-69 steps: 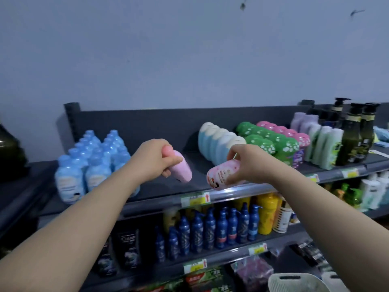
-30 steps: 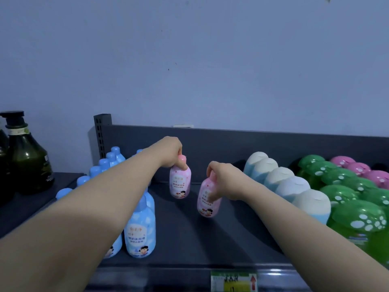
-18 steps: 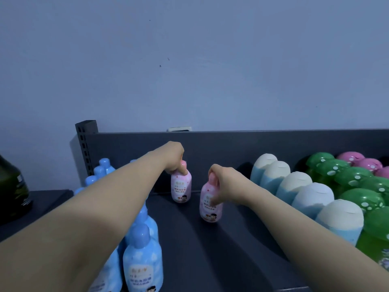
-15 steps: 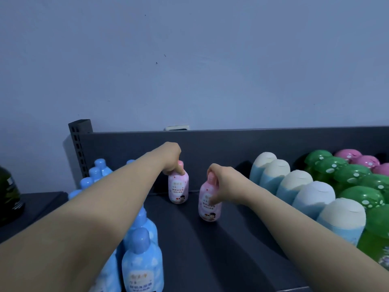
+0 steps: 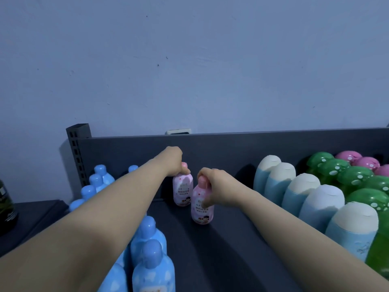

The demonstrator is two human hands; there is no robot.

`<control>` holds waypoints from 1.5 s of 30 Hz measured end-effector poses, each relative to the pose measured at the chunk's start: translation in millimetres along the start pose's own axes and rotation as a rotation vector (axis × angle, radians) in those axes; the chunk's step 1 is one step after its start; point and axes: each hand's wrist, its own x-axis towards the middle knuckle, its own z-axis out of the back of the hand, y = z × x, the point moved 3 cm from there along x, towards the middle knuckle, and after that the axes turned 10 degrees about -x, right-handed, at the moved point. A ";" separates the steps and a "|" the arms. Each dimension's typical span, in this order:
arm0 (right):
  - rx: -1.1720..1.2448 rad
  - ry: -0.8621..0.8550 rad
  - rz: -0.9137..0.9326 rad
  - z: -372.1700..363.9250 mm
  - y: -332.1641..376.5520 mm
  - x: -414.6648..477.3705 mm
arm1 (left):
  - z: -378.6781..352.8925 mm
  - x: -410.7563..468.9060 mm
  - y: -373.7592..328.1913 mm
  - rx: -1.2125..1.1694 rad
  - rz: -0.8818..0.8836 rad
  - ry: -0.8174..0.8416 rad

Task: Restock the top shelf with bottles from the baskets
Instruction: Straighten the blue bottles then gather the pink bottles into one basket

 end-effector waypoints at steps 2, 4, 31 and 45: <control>0.013 -0.001 0.003 -1.7 4.3 3.0 | 6.0 -4.6 1.6 0.022 -0.022 0.012; 0.031 0.000 0.004 -3.1 8.9 7.1 | 18.1 -12.6 2.3 0.071 -0.051 -0.001; -0.296 -0.166 -0.104 35.4 15.3 -87.9 | 26.4 -128.9 -47.8 0.408 -0.360 -0.065; -0.309 -0.192 -0.318 72.8 -80.4 -332.8 | -89.0 -239.7 -228.4 0.237 -0.697 0.043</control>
